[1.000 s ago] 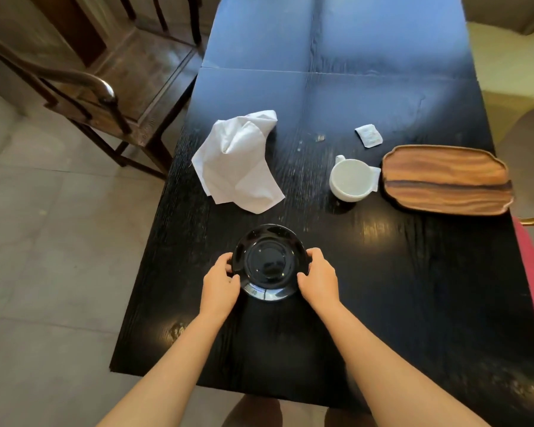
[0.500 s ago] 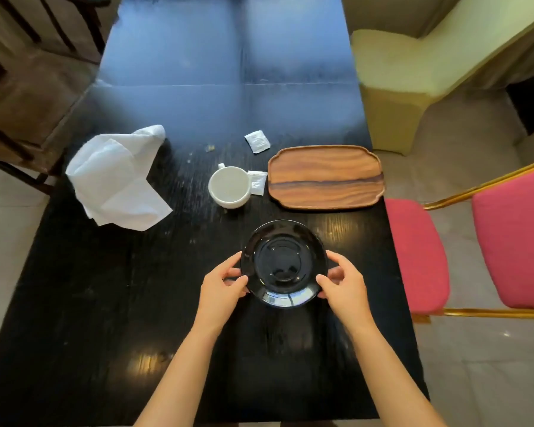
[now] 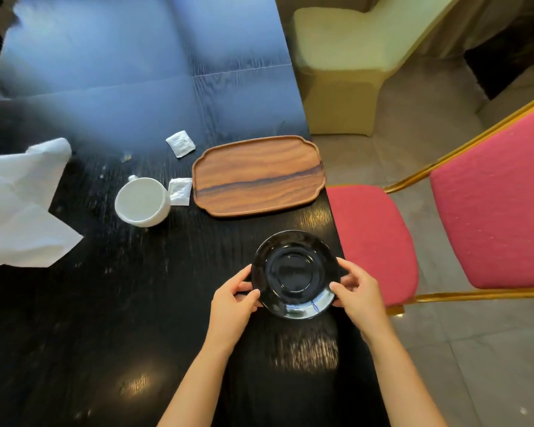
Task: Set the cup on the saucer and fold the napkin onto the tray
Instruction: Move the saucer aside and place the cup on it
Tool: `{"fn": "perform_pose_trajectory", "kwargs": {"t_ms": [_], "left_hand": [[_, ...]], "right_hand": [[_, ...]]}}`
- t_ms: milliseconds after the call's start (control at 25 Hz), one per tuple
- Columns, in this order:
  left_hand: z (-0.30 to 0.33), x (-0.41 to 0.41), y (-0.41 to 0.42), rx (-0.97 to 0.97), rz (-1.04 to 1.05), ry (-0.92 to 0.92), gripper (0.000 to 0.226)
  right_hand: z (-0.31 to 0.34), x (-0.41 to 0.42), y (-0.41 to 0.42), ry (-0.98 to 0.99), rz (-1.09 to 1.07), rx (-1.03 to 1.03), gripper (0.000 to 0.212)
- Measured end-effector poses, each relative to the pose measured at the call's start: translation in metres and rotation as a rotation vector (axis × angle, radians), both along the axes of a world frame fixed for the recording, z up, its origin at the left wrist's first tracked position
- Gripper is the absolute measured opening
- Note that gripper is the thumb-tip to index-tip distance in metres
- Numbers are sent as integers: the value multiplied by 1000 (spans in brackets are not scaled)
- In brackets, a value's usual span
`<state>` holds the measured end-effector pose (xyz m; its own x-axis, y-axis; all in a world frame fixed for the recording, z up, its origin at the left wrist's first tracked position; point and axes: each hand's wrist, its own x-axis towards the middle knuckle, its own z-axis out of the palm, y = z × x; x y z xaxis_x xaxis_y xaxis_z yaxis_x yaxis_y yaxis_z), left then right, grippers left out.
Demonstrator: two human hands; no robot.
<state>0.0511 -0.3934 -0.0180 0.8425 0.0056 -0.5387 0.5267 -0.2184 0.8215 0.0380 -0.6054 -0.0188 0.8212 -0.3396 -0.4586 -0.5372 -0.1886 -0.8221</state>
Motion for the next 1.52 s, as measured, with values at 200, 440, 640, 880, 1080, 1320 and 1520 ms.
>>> {"fn": "perform_pose_trajectory", "kwargs": {"t_ms": [200, 440, 640, 880, 1080, 1320, 1520], "left_hand": [[-9, -1, -10, 17, 7, -18, 54], [-12, -3, -8, 72, 46, -27, 53], [-12, -1, -8, 42, 77, -32, 53], [-7, -2, -3, 116, -12, -58, 51], [12, 1, 37, 427, -166, -289, 36], [24, 31, 121, 883, -256, -606, 57], [10, 83, 176, 1081, -379, -535, 76]], "right_hand": [[-9, 4, -12, 15, 31, -33, 53], [-14, 10, -15, 51, 97, -20, 50], [-13, 19, -15, 65, 98, -10, 49], [-1, 20, -13, 110, 143, -151, 42], [36, 23, 18, -149, 205, -605, 28], [37, 63, 140, -487, 612, -728, 51], [17, 127, 222, -596, 848, -845, 67]]}}
